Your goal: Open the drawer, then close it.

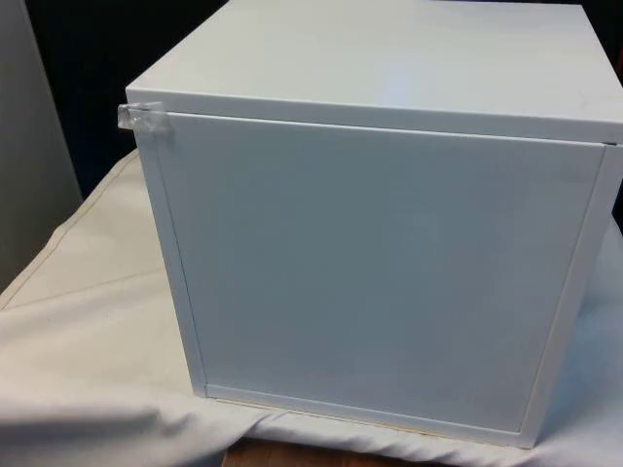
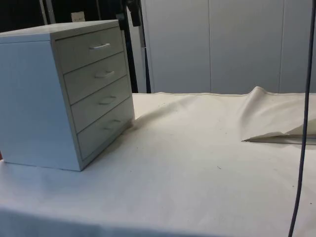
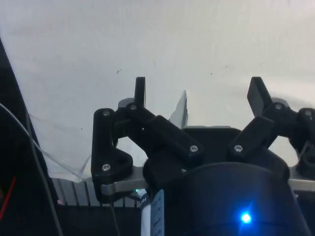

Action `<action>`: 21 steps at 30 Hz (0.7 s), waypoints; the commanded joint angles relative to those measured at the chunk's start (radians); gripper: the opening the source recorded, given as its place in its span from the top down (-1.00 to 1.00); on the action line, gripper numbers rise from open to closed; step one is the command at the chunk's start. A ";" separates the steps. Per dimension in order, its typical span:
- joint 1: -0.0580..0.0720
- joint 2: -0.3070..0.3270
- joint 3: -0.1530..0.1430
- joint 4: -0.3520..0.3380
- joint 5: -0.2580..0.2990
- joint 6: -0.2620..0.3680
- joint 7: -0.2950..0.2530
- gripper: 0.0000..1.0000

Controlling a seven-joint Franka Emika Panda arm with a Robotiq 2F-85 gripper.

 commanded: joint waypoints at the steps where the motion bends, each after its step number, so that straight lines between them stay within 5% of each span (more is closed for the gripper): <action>1: 0.001 -0.022 0.000 -0.021 -0.011 0.006 0.010 -1.00; 11: 0.003 -0.076 0.006 -0.080 -0.034 0.012 0.023 -1.00; 21: 0.005 -0.134 0.017 -0.163 -0.106 0.087 0.075 -1.00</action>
